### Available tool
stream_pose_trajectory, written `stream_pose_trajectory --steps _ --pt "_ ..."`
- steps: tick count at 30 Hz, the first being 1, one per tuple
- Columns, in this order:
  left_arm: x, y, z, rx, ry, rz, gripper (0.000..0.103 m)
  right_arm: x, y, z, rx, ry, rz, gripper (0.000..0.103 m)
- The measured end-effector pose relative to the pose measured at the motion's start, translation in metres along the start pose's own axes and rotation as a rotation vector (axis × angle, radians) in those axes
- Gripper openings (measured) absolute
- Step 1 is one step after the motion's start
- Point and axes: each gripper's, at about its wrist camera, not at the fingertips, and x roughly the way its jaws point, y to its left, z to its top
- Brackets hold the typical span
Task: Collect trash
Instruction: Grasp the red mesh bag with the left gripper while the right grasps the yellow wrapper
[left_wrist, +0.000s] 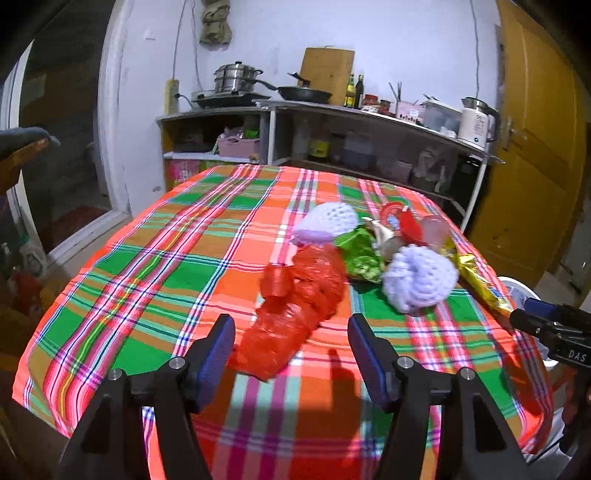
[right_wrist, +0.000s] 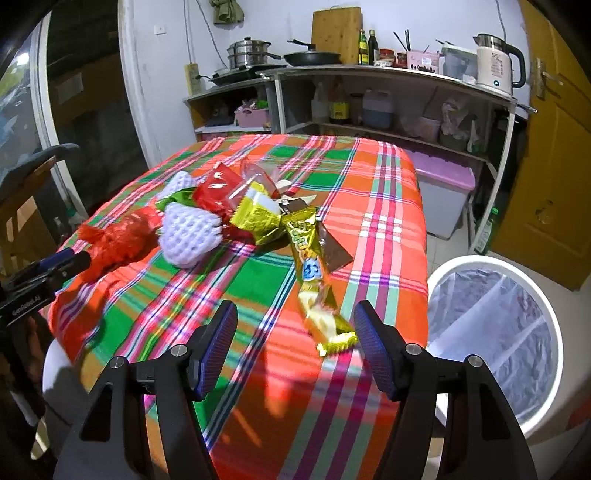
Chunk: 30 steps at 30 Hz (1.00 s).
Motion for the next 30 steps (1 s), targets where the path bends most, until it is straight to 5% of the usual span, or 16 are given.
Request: stream_pose_trajectory --steps 5,9,12,18,30 --pt "0.019 0.010 0.005 -0.007 0.029 -0.008 0.063 0.023 -0.007 0.007 0.027 0.054 0.013 0.065" --pt "0.031 0.009 0.003 0.005 0.065 -0.011 0.063 0.037 -0.009 0.008 0.043 0.098 0.033 0.038" --pt "0.039 0.007 0.000 0.006 0.101 -0.019 0.049 0.035 -0.010 0.007 0.056 0.093 0.028 0.022" --pt "0.034 0.002 -0.008 0.010 0.112 -0.017 0.031 0.018 -0.009 -0.003 0.081 0.076 0.048 0.018" --pt "-0.021 -0.019 -0.018 -0.010 0.046 -0.080 0.029 -0.041 -0.014 -0.031 0.135 -0.003 0.060 0.017"
